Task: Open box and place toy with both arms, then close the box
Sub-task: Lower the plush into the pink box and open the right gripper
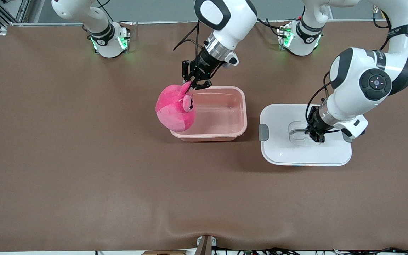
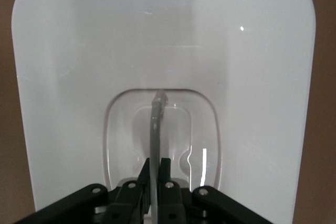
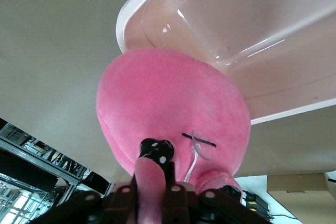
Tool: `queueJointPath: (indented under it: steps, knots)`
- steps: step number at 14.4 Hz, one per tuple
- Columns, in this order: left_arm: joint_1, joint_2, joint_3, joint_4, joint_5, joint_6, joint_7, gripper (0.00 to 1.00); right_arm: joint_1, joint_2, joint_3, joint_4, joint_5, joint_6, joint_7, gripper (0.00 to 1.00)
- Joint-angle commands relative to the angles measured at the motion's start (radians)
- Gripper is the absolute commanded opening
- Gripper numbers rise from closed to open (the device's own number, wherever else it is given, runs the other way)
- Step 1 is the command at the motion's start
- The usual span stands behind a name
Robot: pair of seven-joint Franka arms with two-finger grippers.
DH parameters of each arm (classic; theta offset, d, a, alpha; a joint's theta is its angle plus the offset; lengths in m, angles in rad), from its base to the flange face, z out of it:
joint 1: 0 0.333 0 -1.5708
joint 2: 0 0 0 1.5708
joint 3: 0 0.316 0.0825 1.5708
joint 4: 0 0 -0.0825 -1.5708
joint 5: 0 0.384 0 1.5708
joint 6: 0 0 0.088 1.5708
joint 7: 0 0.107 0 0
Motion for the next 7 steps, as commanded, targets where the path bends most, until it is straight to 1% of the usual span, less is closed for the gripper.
queueJointPath:
  steps: [1, 2, 5, 7]
  knots:
    - [0.006, -0.033, -0.009, -0.033, -0.001, 0.016, 0.011, 0.00, -0.003, 0.015, -0.003, 0.059, 0.001, -0.041, 0.005, 1.00]
    - [0.006, -0.033, -0.009, -0.033, -0.001, 0.016, 0.012, 0.00, -0.003, 0.017, -0.003, 0.086, 0.002, -0.061, 0.007, 1.00]
    - [0.007, -0.041, -0.009, -0.043, -0.003, 0.017, 0.029, 0.00, 0.003, 0.012, -0.003, 0.198, 0.053, -0.137, 0.010, 1.00]
    - [0.006, -0.045, -0.009, -0.046, -0.003, 0.016, 0.032, 0.00, -0.006, -0.001, -0.008, 0.220, 0.085, -0.168, 0.071, 1.00]
